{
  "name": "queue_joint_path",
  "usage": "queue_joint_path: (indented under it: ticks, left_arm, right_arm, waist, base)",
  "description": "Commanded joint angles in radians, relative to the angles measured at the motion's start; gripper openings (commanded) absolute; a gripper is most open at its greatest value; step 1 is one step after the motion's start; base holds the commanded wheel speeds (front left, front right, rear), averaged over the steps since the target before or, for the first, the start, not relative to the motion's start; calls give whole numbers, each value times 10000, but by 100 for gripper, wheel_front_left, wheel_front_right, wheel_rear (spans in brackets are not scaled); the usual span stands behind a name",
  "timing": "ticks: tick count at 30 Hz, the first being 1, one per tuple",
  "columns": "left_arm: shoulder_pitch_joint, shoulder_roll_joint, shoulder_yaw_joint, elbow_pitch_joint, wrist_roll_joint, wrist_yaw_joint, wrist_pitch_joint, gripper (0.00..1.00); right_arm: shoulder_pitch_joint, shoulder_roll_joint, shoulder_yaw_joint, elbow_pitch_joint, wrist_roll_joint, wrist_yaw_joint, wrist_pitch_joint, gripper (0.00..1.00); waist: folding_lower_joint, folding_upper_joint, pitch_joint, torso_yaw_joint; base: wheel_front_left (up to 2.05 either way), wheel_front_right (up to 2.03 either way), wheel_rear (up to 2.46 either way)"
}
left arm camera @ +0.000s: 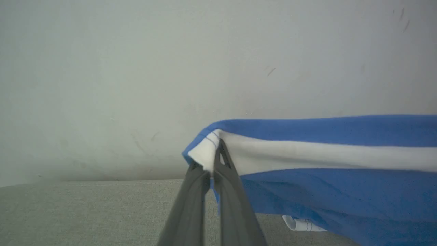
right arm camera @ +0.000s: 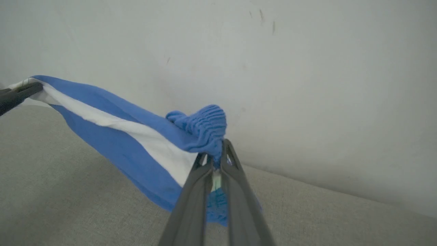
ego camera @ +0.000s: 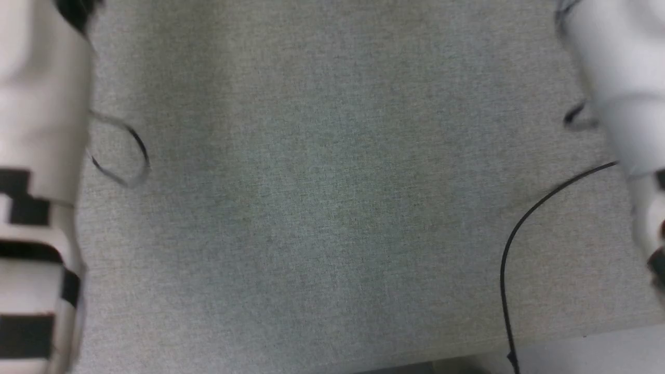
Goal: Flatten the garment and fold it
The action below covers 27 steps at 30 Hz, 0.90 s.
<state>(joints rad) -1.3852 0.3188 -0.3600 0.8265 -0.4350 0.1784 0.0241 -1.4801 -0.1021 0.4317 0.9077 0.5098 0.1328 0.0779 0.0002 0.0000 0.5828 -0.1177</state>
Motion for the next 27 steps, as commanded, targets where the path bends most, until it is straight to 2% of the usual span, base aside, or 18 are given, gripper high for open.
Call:
queue_joint_path:
  ticks: [1, 6, 10, 11, 15, 21, 27]
  left_arm:
    - [705, -84, 29, 202, -119, 4, -365, 0]
    - [2570, -265, -28, 329, -381, -148, -1011, 0]
    - [4200, -220, 5, -105, -564, -3, -1353, 0]
    - [4200, -220, 5, -105, -564, -3, -1353, 0]
    - [6010, 86, -34, -1212, -644, 226, -1378, 0]
    - [9357, 969, 9, -4371, -808, 1122, -450, 0]
    - [12797, 1952, 345, -8179, -940, 2727, 916, 0]
  right_arm:
    - [660, 7, 304, 177, 172, -21, -231, 0]
    - [2403, -129, 1126, 111, 644, -21, -783, 0]
    - [3879, -398, 1636, -369, 1005, -21, -1116, 0]
    - [3879, -398, 1636, -369, 1005, -21, -1116, 0]
    - [5333, -696, 2105, -1265, 1176, -21, -1133, 0]
    - [7698, -1374, 2230, -3345, 1043, -21, -690, 0]
    - [10605, -1702, 920, -5983, 132, -21, 466, 0]
  waist:
    - [-2, 0, -499, 156]
    - [-2, 0, -1436, 376]
    - [-2, 0, -2218, 456]
    - [-2, 0, -2218, 456]
    - [-2, 0, -2972, 458]
    - [-2, 0, -4041, 486]
    - [-2, 0, -4735, 659]
  base:
    - [0, 0, 0]
    - [0, 0, 0]
    - [0, 0, 0]
    - [0, 0, 0]
    - [0, 0, 0]
    - [0, 0, 0]
    - [0, 0, 0]
